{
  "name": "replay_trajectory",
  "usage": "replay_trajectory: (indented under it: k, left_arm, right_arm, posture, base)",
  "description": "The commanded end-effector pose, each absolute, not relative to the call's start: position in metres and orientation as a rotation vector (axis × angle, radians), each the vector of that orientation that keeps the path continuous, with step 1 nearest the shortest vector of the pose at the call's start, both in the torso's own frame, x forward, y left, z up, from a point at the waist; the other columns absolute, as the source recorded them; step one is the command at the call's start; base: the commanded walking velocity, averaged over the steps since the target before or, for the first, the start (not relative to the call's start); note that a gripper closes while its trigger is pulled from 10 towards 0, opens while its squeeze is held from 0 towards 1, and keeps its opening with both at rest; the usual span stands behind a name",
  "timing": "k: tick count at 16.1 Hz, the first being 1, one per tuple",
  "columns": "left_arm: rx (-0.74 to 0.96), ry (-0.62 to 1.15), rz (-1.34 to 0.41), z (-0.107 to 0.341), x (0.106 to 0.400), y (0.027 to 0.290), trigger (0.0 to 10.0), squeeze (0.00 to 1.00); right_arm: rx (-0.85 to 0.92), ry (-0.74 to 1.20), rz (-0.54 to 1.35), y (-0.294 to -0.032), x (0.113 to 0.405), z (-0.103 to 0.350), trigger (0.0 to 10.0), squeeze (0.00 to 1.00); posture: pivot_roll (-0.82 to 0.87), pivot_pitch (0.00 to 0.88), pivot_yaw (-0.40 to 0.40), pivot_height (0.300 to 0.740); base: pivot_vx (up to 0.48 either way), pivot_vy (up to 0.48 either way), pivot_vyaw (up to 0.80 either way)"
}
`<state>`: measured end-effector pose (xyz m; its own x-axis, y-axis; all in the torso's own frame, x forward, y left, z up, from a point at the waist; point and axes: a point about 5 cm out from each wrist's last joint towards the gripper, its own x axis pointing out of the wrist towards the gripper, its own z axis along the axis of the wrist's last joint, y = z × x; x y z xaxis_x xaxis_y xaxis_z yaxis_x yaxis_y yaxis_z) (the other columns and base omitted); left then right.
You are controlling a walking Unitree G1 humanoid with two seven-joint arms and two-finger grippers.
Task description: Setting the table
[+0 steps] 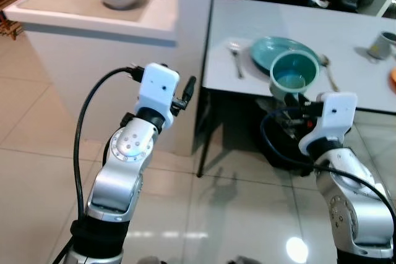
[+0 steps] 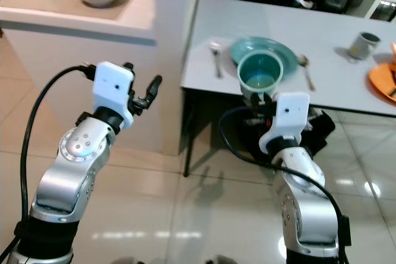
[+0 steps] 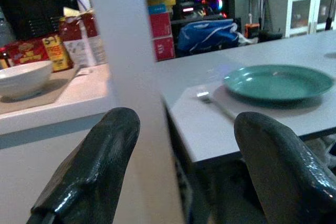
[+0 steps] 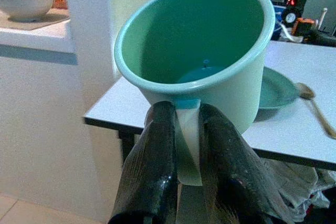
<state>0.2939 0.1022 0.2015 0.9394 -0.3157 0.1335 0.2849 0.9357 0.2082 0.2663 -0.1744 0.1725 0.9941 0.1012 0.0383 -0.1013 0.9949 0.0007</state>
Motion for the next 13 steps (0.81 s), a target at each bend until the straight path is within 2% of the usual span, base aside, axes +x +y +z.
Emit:
replay_trajectory:
  k: [1, 3, 5, 11, 13]
  left_arm:
    - [0.13, -0.185, -0.33, 0.2066, 0.2919, 0.0943, 10.0, 0.0]
    - [0.128, -0.184, -0.326, 0.2082, 0.2939, 0.0955, 10.0, 0.0]
    - [0.144, -0.224, -0.375, 0.2109, 0.2916, 0.0931, 10.0, 0.0]
    - [0.143, -0.233, -0.377, 0.2112, 0.2923, 0.0934, 10.0, 0.0]
    - [0.146, -0.231, -0.376, 0.2102, 0.2925, 0.0944, 10.0, 0.0]
  right_arm:
    - [-0.006, -0.047, 0.074, -0.1819, 0.2653, 0.1746, 10.0, 0.0]
    - [0.003, -0.05, 0.068, -0.1831, 0.2666, 0.1765, 10.0, 0.0]
    - [0.005, -0.058, 0.072, -0.1831, 0.2685, 0.1783, 10.0, 0.0]
    - [-0.002, -0.076, 0.087, -0.1824, 0.2727, 0.1824, 10.0, 0.0]
    - [-0.009, -0.075, 0.094, -0.1813, 0.2749, 0.1834, 10.0, 0.0]
  posture:
    - [0.0, 0.047, -0.043, 0.74]
    - [0.0, 0.04, -0.044, 0.74]
    - [0.0, 0.033, -0.043, 0.74]
    - [0.0, 0.01, -0.045, 0.74]
    - [0.0, 0.004, -0.047, 0.74]
  base:
    - [0.0, 0.0, 0.0]
    - [0.0, 0.0, 0.0]
    - [0.142, 0.0, -0.5]
    - [0.467, 0.0, -0.8]
    - [0.48, 0.0, -0.52]
